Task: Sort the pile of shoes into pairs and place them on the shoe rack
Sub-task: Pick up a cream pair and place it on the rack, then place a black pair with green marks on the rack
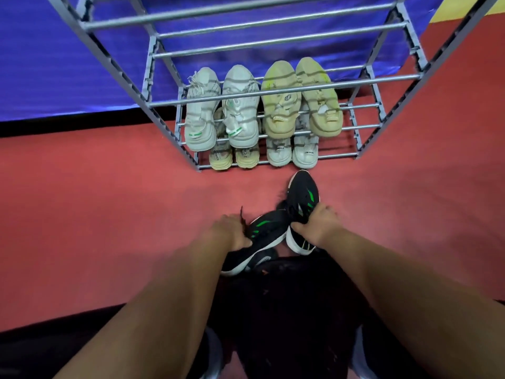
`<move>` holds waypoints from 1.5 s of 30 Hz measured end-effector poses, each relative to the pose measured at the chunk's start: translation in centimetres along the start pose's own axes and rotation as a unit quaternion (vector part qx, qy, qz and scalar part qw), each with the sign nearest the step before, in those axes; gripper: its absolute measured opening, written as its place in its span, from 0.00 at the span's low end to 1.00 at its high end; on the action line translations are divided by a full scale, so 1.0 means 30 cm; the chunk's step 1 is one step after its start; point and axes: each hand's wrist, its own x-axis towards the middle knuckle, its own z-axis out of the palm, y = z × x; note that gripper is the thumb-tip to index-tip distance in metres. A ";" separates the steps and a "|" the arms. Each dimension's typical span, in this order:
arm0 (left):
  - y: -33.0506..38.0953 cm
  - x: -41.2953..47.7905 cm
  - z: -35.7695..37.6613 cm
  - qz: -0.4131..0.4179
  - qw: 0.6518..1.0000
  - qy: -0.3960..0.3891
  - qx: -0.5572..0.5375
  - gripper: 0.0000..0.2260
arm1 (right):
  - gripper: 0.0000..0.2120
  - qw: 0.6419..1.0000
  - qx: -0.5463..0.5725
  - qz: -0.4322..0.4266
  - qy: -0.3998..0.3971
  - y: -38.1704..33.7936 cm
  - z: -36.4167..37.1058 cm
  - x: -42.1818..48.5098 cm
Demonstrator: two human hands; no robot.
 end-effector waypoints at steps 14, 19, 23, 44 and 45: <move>-0.110 0.119 0.251 -0.015 1.000 -0.002 0.018 0.50 | 0.48 0.999 0.010 0.048 -0.023 -0.037 0.147 0.112; -0.143 0.240 0.312 -0.015 1.000 0.018 0.013 0.42 | 0.43 0.999 0.020 0.037 -0.002 -0.037 0.155 0.113; -0.093 0.164 0.192 -0.027 0.999 -0.020 0.022 0.37 | 0.43 0.999 0.007 0.045 -0.008 -0.059 0.105 0.089; -0.131 -0.786 -0.524 -0.074 0.997 0.010 0.005 0.25 | 0.37 0.947 -0.171 -0.244 0.120 -0.307 -0.673 -0.643; -0.141 -0.832 -0.553 -0.076 0.996 0.036 -0.005 0.24 | 0.35 0.946 -0.162 -0.247 0.133 -0.312 -0.698 -0.671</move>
